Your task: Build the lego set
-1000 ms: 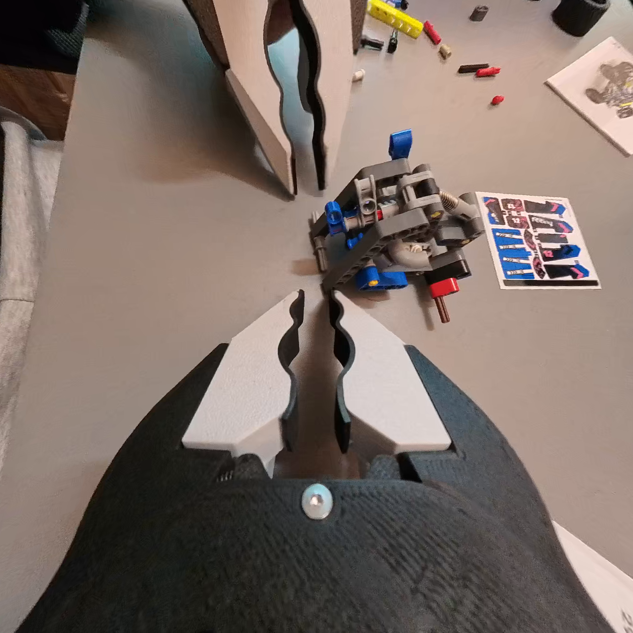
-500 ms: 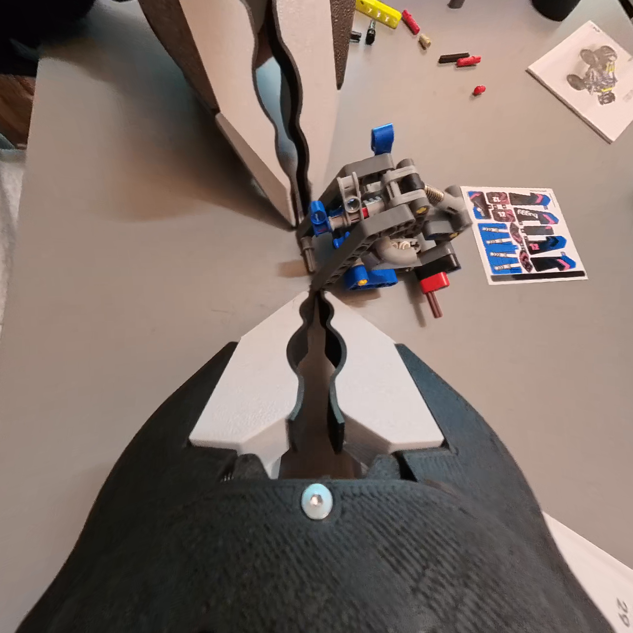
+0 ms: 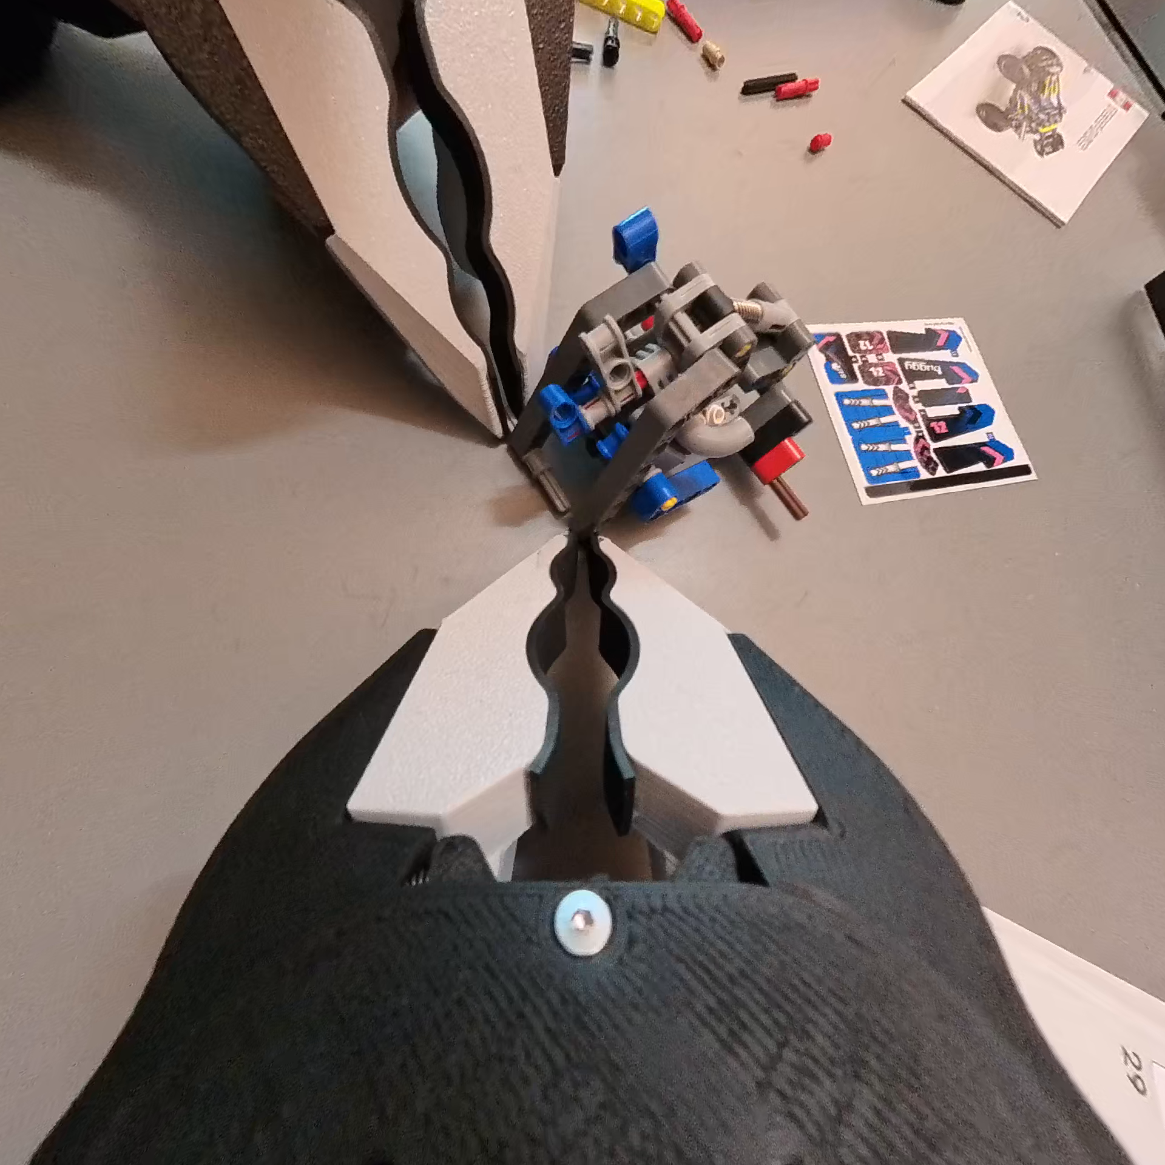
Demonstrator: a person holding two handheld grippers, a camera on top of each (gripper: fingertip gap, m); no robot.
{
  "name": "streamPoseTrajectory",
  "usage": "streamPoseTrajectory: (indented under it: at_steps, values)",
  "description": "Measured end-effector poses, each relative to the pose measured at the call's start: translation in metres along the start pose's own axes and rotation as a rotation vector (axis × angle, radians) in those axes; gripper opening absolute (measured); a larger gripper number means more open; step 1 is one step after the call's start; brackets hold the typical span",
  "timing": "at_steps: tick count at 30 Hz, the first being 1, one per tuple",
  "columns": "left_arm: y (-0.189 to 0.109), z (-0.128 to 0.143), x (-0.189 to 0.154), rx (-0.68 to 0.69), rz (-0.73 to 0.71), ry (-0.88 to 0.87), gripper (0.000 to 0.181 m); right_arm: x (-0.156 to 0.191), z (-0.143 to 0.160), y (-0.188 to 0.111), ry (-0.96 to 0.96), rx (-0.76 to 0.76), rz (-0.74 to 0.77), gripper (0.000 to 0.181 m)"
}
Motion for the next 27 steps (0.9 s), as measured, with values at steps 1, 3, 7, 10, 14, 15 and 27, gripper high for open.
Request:
streamPoseTrajectory:
  at_steps: [1,3,7,10,14,15,27]
  values:
    - [0.0,-0.0001,0.0,0.002,0.0,-0.004,0.002,-0.0001,-0.0001,0.0002,0.006,0.001,-0.002,0.001]
    - [0.0,-0.0001,-0.0001,0.006,-0.003,-0.008,0.002,-0.0004,-0.0002,0.0004,0.013,0.0,-0.006,0.001]
    - [0.0008,-0.0006,0.0008,-0.003,-0.013,-0.023,0.002,-0.0028,-0.0005,0.001,0.027,0.009,0.04,0.004]
    - [0.0008,-0.0006,0.0007,-0.003,-0.014,-0.023,0.002,-0.004,-0.0011,0.0008,0.036,0.012,0.073,0.009]
    - [0.0008,-0.0006,0.0007,-0.004,-0.014,-0.031,0.002,-0.0068,-0.0041,-0.0001,0.148,-0.011,0.048,0.022]
    - [0.0008,-0.0006,0.0006,-0.004,-0.015,-0.03,0.002,-0.0064,-0.0051,0.0002,0.173,-0.016,0.044,0.021]
    - [0.0031,-0.0034,0.001,0.008,-0.07,-0.057,0.001,-0.0084,-0.0042,0.0046,0.306,-0.006,-0.012,0.009]
Point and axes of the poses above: each gripper's, where its closed fingertips meet, y out along the fingers, z out of its underside, x = y × z across the jaws, the point moved 3 cm from there along -y, back along the fingers, and after that the axes turned 5 degrees about -y, right-handed, at the moved point
